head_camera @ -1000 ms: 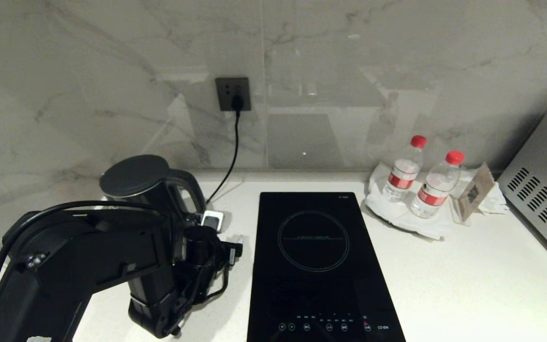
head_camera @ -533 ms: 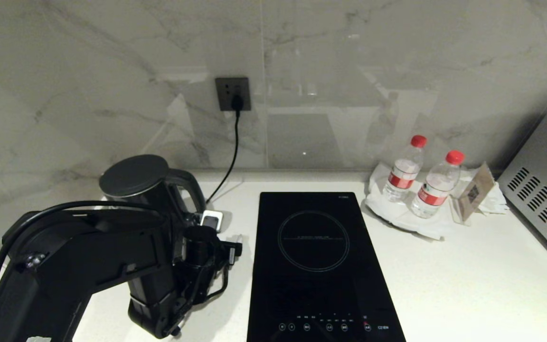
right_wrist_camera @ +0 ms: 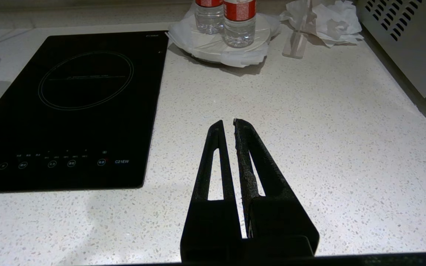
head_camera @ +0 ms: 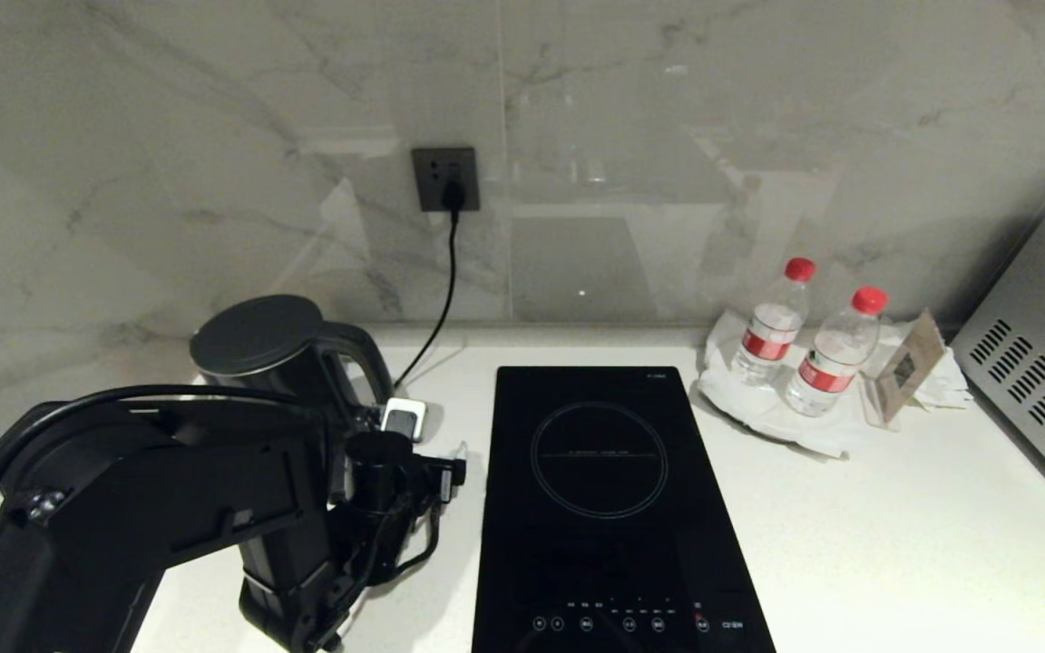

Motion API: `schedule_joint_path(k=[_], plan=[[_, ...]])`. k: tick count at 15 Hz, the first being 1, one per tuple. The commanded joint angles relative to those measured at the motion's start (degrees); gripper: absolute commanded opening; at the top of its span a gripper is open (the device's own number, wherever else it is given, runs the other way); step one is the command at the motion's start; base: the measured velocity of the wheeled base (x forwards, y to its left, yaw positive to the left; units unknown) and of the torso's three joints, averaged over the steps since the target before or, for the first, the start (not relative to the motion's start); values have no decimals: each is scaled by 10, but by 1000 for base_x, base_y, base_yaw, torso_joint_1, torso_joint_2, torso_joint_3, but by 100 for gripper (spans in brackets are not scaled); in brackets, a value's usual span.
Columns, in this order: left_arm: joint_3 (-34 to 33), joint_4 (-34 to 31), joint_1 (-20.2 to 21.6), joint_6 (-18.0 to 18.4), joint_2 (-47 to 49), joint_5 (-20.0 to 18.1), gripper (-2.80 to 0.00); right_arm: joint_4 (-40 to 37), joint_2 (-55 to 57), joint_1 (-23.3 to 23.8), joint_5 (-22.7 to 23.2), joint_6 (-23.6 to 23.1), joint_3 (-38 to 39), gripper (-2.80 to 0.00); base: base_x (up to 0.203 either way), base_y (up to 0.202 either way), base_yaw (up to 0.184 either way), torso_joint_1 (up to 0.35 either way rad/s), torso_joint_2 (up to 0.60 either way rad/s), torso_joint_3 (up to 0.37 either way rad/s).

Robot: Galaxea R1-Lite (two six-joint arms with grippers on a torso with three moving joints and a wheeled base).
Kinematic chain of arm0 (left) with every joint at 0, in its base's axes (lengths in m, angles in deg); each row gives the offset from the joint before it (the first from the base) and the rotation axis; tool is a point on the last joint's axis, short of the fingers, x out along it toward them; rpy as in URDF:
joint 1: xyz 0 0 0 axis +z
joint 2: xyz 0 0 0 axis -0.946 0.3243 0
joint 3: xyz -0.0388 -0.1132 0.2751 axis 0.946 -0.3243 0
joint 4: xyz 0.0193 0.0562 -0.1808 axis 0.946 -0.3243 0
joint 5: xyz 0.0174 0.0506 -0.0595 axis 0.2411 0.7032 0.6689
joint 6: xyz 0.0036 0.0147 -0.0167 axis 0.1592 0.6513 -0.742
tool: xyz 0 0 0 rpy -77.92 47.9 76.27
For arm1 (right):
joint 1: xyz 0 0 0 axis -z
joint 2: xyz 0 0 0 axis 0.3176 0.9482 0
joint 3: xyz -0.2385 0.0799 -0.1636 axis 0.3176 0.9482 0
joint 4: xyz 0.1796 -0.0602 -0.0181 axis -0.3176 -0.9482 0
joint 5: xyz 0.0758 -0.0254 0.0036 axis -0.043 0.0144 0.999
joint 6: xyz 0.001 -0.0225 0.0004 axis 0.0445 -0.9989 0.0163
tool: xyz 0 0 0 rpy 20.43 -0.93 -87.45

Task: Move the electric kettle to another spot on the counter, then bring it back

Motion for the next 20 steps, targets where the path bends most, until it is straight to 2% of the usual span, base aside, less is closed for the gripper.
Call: schedule_joint_path(k=[1,2,12,20], plan=[[14,4,5,0,14,12,0,0,0,0,0,0,1,-280,0,0,0,0,0,0],[21,3,8,1,20,22,0,0,0,0,0,0,0,-280,0,0,0,0,0,0],[21,-15,8,8,33,24,0,0,0,0,0,0,0,-280,0,0,0,0,0,0],[12,-9,2,3,1,21,0,0,0,0,0,0,0,-280,0,0,0,0,0,0]])
